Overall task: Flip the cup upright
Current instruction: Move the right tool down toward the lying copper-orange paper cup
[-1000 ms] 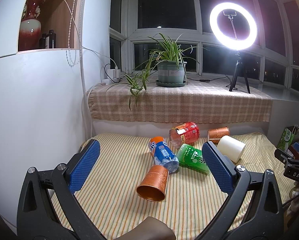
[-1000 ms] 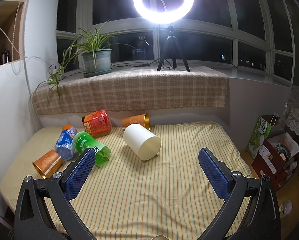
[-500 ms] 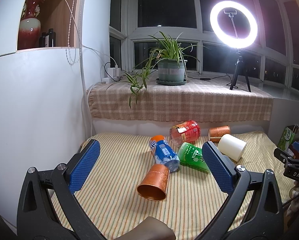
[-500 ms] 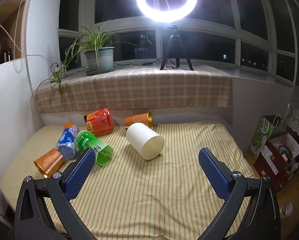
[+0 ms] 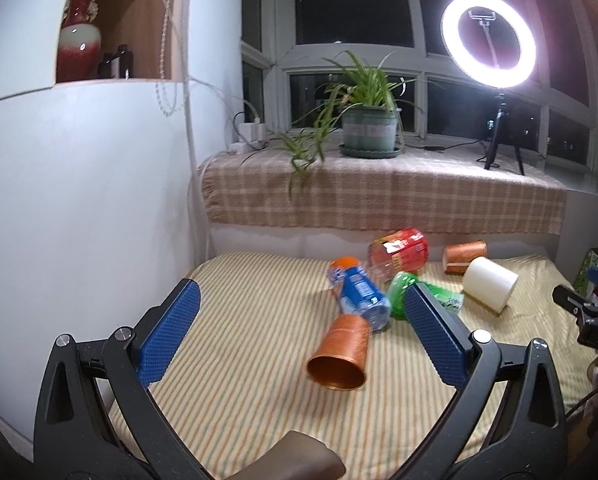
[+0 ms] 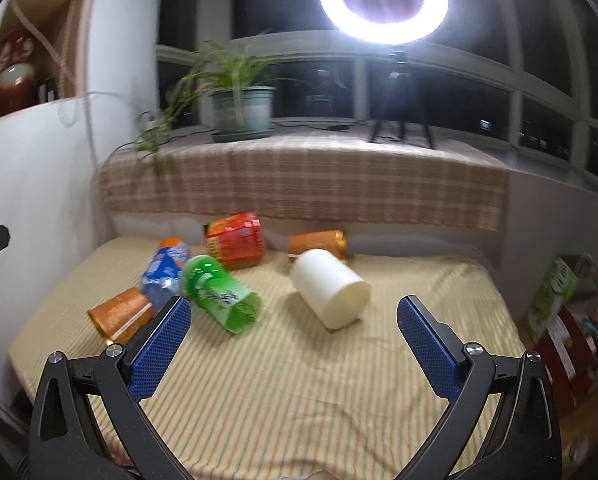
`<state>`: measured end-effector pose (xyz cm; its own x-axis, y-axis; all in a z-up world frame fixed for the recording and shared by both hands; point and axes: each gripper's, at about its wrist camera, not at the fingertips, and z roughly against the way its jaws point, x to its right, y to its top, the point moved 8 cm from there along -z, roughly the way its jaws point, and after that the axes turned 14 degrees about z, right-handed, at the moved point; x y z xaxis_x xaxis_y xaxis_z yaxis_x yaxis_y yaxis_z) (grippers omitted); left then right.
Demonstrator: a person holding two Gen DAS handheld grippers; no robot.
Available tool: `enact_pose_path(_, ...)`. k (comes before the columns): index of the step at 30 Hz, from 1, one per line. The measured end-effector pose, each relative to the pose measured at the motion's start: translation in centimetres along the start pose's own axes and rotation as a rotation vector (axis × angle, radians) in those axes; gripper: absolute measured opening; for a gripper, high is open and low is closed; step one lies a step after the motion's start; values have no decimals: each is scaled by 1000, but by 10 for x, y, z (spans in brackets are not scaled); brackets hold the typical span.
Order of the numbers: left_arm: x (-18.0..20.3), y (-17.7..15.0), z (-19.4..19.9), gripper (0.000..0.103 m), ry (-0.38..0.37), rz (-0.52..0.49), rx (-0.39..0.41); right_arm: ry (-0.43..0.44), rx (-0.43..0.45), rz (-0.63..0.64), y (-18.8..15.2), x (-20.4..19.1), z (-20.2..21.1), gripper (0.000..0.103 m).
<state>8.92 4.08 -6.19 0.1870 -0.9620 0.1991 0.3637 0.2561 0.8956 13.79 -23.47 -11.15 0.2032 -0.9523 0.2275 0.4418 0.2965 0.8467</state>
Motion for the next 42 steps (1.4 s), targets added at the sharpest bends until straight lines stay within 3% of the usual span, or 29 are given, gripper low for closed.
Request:
enact_pose_path(6,-31,-6,3,103,61,10,-1,170,50,99,18,-30,-19,102)
enact_pose_path(11,-54,-15,3,103,115,10,-22,304,82,274,34,-71,-34,102)
enact_pose_path(16,-71,-27,1,103,168,2,-50,413,15,386,41,-105,-55,102)
enact_pose_path(22,-85,-39,-4,103,208,27,-83,581,-225,153,37,-123,-99,102)
enact_pose_path(28,-97,-47,-12,103,229,50,-107,683,-366,-42,26,-155,-126,100)
enact_pose_path(42,-128,-52,-15,103,249,105,-118,736,-653,-389,-7,-200,-173,79)
